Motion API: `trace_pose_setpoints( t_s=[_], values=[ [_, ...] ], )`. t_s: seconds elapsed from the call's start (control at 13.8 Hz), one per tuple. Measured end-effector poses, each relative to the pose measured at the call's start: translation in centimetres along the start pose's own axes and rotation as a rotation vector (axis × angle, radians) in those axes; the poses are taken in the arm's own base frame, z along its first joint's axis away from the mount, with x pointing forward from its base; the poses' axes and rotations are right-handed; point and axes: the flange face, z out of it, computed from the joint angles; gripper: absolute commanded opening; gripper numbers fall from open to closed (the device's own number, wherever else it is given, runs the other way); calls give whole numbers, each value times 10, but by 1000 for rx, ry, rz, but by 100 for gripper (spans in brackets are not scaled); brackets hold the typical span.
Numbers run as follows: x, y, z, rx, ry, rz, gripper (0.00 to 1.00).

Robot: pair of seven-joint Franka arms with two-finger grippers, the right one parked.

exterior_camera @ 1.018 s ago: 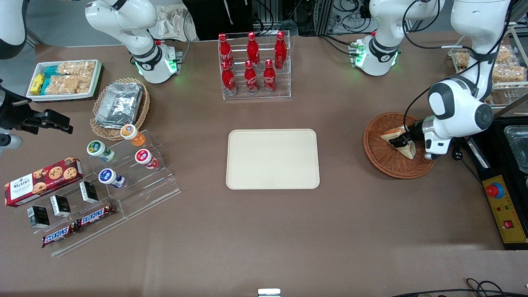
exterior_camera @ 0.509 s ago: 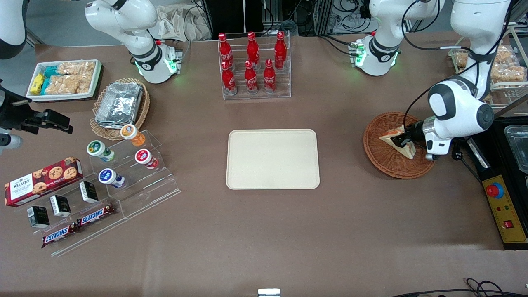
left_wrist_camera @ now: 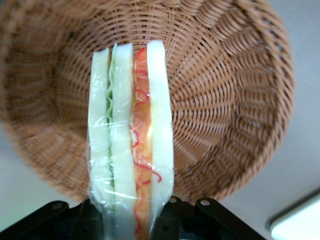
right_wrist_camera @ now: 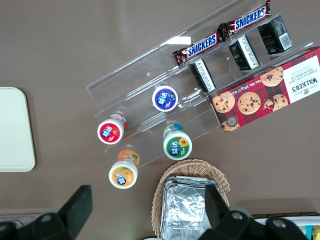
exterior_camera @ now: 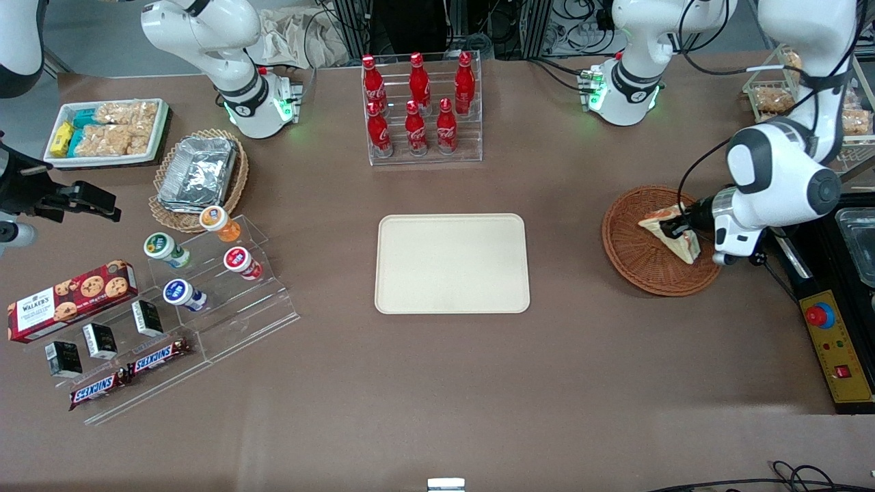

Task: Place sandwich from basket to tray
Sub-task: 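Lift the sandwich and carry it toward the cream tray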

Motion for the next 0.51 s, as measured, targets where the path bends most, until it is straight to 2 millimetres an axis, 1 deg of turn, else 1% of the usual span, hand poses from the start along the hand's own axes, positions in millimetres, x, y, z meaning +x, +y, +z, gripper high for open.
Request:
trace_pose_setpoints(
  t_s=[0.36,0.44,0.51],
  values=[
    [-21,18,-124,58,-24,78,30],
    [-25,25,-142,59,-16,93,30],
    [-31,35,-157,60,-3,114,30]
  ],
)
